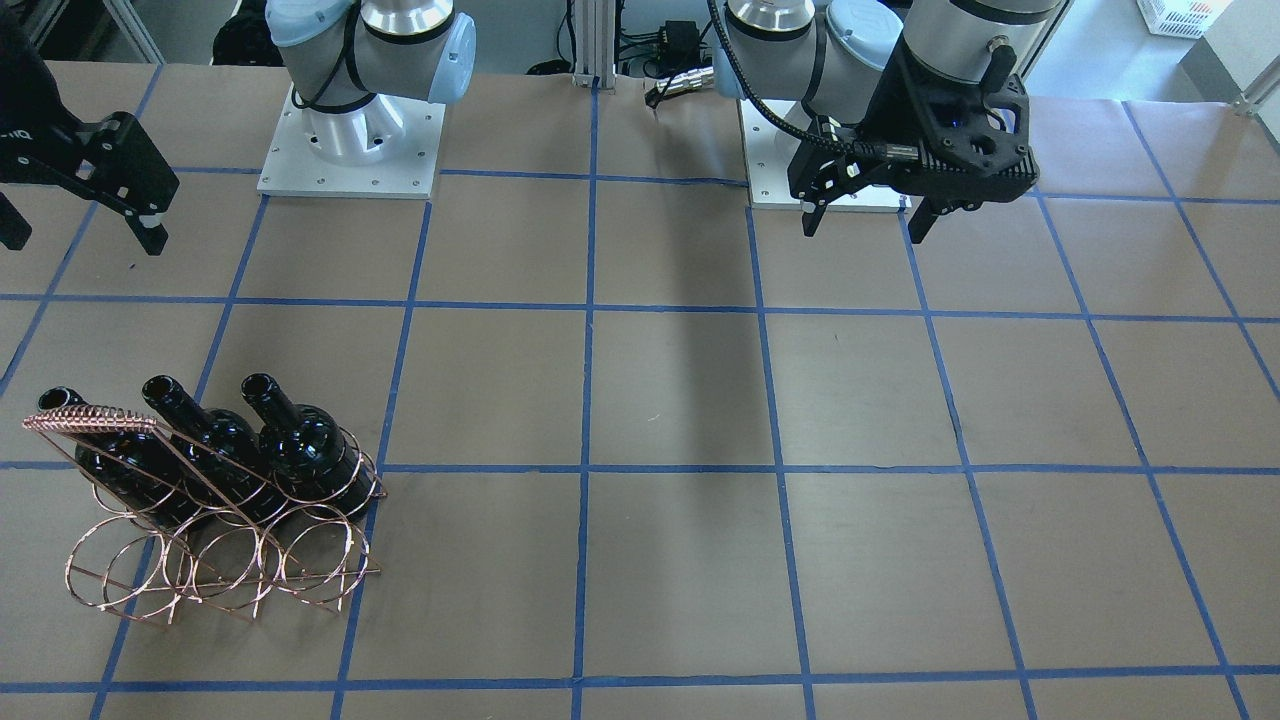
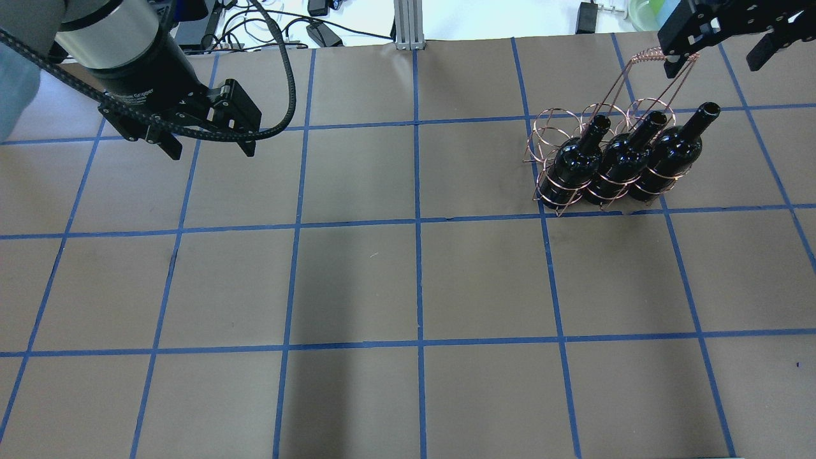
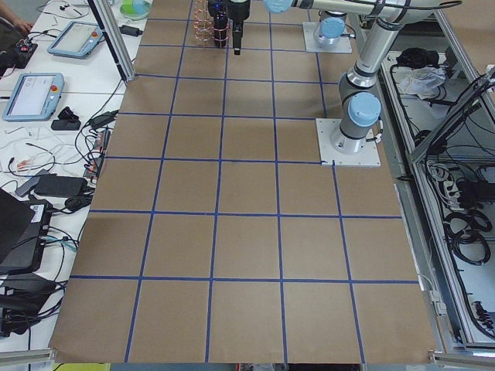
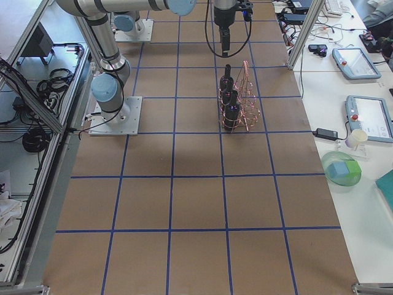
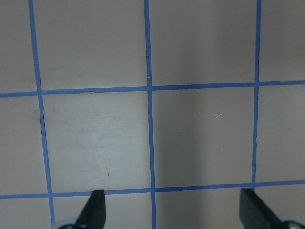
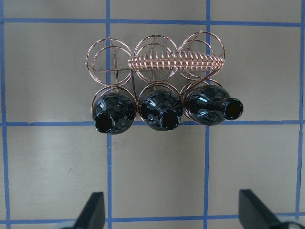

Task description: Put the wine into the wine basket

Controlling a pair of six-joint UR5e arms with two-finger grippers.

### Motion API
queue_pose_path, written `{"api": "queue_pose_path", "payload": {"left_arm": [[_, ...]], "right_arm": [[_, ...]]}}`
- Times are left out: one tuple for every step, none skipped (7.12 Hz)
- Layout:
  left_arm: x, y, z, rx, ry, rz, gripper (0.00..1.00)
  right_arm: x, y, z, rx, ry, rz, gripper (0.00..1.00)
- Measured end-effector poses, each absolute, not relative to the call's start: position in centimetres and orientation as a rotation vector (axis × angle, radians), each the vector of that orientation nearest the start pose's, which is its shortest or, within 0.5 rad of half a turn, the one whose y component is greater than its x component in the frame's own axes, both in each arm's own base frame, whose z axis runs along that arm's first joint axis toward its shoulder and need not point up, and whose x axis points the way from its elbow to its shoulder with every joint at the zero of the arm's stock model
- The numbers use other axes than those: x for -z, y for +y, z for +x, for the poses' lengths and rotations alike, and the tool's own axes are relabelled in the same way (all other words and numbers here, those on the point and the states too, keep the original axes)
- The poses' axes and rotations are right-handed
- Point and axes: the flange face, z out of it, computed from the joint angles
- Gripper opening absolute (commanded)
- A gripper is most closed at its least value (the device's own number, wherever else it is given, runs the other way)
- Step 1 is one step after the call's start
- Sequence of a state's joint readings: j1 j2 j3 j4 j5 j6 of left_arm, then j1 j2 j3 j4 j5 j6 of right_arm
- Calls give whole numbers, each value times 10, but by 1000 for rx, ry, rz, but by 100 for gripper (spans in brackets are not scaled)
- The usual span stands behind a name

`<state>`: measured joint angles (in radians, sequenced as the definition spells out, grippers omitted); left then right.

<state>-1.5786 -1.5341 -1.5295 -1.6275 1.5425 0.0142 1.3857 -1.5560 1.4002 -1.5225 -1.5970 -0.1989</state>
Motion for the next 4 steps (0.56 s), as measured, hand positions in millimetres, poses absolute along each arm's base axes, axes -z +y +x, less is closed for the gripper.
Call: {"api": "queue_pose_path", "payload": {"left_arm": [[-520, -476, -140, 32, 3169, 35, 100], [-519, -476, -140, 29, 3169, 35, 100], [-518, -476, -140, 28, 3170, 34, 100], [-518, -476, -140, 26, 3170, 35, 100]], "right_arm": [[-559, -520, 46, 162, 3177, -44, 100], [-555, -519, 76, 157, 3168, -115, 100], [-547, -517, 112, 135, 3163, -196, 100], [-540, -515, 138, 113, 3160, -237, 100]]}}
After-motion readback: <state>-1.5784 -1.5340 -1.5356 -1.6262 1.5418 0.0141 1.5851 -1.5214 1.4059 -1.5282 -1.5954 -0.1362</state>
